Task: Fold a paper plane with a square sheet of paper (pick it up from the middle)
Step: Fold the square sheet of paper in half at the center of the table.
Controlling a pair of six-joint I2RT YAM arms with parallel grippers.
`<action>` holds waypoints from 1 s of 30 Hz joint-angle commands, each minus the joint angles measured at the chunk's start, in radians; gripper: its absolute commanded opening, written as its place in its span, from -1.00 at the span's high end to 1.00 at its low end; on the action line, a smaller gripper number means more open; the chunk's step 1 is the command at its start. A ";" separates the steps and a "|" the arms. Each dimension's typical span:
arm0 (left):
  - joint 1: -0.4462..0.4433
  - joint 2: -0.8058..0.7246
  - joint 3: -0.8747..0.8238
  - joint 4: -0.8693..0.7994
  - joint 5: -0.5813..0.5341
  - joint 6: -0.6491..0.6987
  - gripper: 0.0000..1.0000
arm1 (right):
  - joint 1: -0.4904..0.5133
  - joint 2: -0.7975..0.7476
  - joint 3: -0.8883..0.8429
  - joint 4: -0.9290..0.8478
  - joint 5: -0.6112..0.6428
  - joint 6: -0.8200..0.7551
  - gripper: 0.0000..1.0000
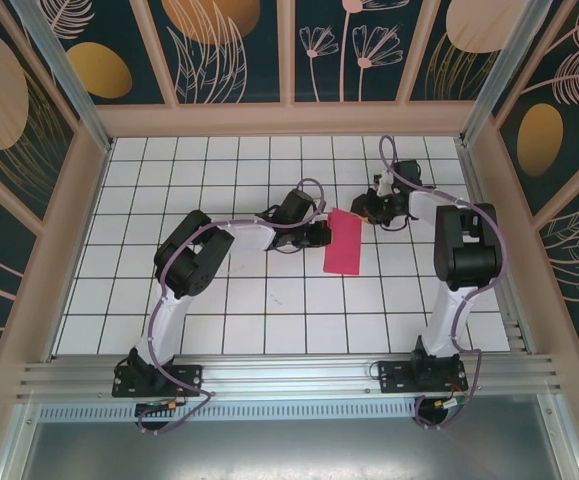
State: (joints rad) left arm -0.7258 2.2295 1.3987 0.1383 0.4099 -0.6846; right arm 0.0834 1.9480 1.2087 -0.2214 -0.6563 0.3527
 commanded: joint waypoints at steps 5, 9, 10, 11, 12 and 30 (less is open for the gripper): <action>-0.003 -0.002 -0.033 -0.094 -0.006 0.003 0.96 | -0.009 0.115 0.007 0.015 0.004 0.005 0.54; -0.004 -0.004 -0.040 -0.090 -0.010 0.000 0.96 | -0.012 0.133 0.014 0.003 0.007 -0.005 0.54; -0.004 -0.004 -0.040 -0.091 -0.008 0.000 0.96 | -0.012 0.124 0.023 -0.007 0.001 -0.012 0.54; -0.004 -0.005 -0.041 -0.089 -0.010 0.000 0.96 | -0.012 0.110 0.034 -0.019 0.004 -0.016 0.54; -0.004 -0.005 -0.041 -0.089 -0.012 0.000 0.95 | -0.013 0.095 0.044 -0.028 0.003 -0.022 0.53; -0.004 -0.001 -0.040 -0.087 -0.004 -0.002 0.96 | -0.024 0.168 0.091 -0.034 0.066 -0.020 0.52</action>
State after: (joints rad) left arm -0.7258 2.2253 1.3922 0.1402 0.4072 -0.6846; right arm 0.0704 2.0636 1.2751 -0.2428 -0.6453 0.3458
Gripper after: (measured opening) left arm 0.067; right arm 0.237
